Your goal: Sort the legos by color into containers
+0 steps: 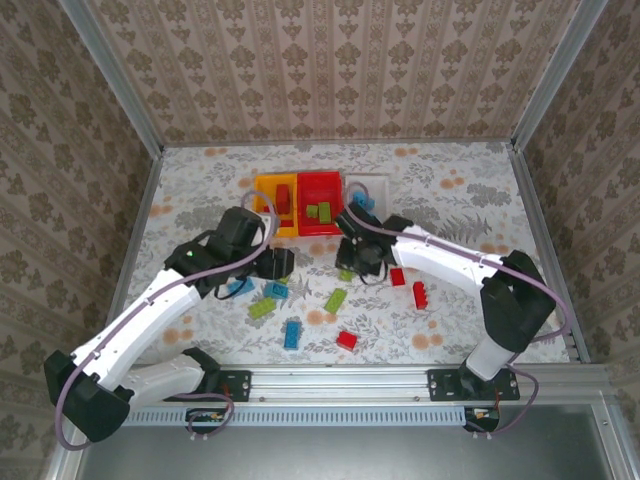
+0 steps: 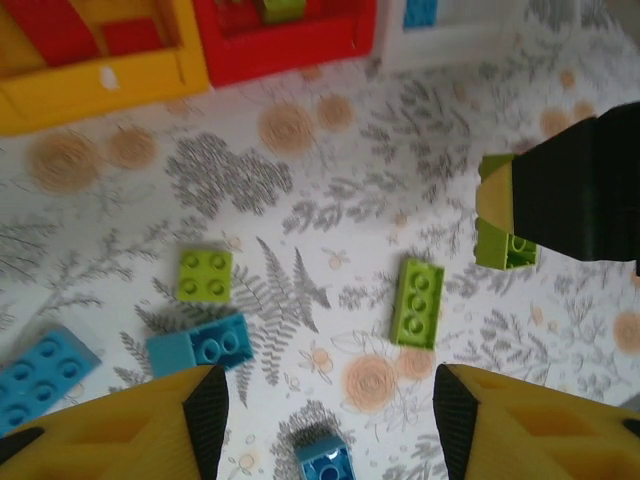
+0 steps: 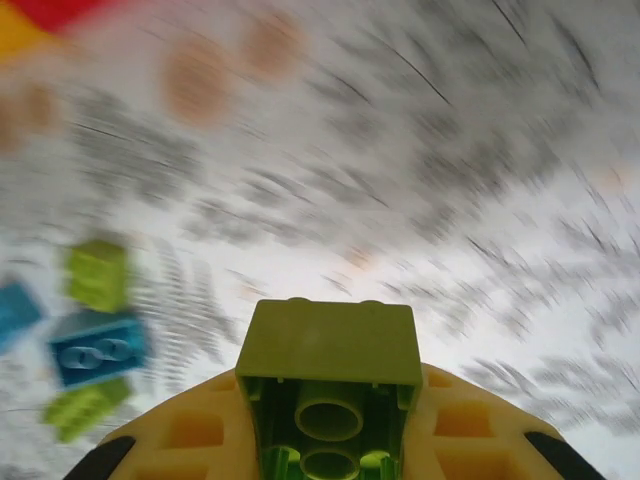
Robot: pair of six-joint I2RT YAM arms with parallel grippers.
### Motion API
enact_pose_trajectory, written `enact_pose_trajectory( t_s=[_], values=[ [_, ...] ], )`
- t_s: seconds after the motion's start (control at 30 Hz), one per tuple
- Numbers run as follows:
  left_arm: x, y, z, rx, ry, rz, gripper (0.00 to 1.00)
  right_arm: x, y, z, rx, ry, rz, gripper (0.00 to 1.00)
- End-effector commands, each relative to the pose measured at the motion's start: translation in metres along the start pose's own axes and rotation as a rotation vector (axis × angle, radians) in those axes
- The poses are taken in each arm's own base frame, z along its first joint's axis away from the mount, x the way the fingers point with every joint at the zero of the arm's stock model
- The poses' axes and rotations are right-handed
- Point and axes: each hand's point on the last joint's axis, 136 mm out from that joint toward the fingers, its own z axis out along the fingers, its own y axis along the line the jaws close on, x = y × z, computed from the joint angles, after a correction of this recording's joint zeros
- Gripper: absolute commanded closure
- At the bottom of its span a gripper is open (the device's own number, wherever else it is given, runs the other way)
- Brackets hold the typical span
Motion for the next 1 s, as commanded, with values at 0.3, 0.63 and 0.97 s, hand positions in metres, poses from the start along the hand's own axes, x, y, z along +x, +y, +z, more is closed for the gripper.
enact_pose_trajectory(
  t_s=[0.3,0.63,0.97],
  values=[
    [-0.059,0.000,-0.009,0.012,-0.152,-0.066,0.40,-0.129,0.080,0.036,-0.017,-0.262,-0.307,0.81],
    [-0.059,0.003,-0.005,-0.002,-0.147,-0.083,0.40,-0.179,0.080,0.076,-0.014,-0.257,-0.262,0.80],
    [-0.058,0.001,0.008,0.018,-0.125,-0.084,0.40,-0.193,0.077,0.113,-0.002,-0.196,-0.283,0.65]
  ],
)
